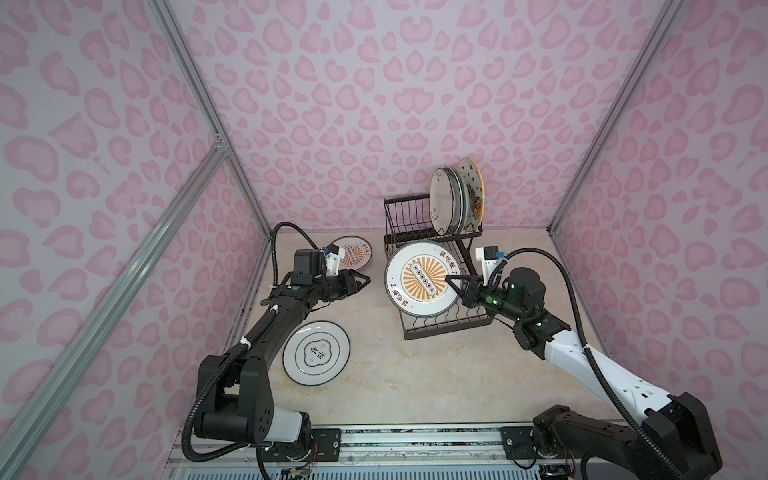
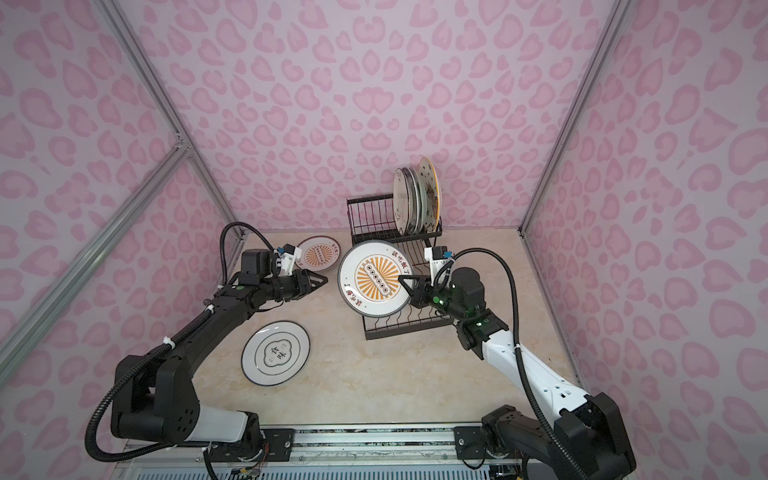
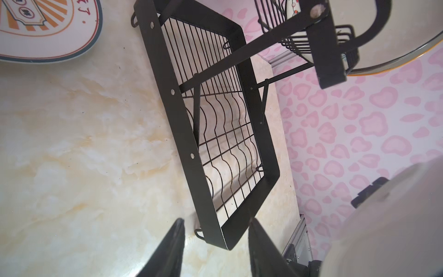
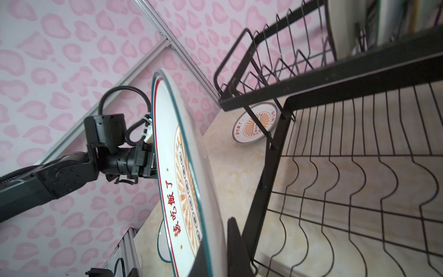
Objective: Load the plates into the dish rack
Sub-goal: 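Raise the sunburst plate over the rack with the right gripper while the left withdraws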
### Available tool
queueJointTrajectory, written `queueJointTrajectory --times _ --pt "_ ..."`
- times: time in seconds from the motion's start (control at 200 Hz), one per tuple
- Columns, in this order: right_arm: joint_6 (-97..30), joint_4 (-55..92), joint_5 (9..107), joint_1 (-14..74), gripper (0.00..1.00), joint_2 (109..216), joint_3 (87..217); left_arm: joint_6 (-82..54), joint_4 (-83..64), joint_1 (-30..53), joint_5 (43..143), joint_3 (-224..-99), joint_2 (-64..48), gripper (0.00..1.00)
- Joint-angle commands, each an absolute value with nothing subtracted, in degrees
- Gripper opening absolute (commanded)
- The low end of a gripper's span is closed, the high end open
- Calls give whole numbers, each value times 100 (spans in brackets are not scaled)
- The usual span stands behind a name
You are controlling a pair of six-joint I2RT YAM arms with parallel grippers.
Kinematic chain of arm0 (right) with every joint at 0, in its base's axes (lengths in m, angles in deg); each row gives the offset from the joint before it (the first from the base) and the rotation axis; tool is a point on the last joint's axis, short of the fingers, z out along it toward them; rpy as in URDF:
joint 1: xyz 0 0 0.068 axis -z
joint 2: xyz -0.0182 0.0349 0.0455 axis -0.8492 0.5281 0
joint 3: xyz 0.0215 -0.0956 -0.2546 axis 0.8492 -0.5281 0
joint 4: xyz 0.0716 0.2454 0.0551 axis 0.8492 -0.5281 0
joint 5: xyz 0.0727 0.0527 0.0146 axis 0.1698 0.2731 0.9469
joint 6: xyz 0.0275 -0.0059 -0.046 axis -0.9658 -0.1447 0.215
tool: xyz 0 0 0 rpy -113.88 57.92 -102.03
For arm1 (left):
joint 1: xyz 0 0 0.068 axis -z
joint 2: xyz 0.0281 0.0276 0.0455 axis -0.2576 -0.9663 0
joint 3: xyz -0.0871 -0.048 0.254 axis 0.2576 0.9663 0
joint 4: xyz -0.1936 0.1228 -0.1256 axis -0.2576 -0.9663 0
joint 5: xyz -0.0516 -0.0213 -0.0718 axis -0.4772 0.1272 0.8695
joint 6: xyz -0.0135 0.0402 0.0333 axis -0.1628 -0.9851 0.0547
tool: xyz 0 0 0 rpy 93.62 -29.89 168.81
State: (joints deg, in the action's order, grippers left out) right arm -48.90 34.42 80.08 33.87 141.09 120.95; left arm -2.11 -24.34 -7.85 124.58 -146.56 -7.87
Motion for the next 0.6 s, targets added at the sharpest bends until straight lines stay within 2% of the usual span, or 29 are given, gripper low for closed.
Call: queueJointTrajectory --times 0.0,0.21,0.595 --pt "-4555 3526 8056 3397 0 14224 12629 -191 -2362 -796 12527 -14638 -779 46" --pt "-4057 3305 7482 3395 0 14863 14104 -140 -2309 -798 12462 -14532 -720 46" --pt "-2989 2578 5190 3065 0 16336 16542 -223 -2449 -798 12380 -14281 -364 46"
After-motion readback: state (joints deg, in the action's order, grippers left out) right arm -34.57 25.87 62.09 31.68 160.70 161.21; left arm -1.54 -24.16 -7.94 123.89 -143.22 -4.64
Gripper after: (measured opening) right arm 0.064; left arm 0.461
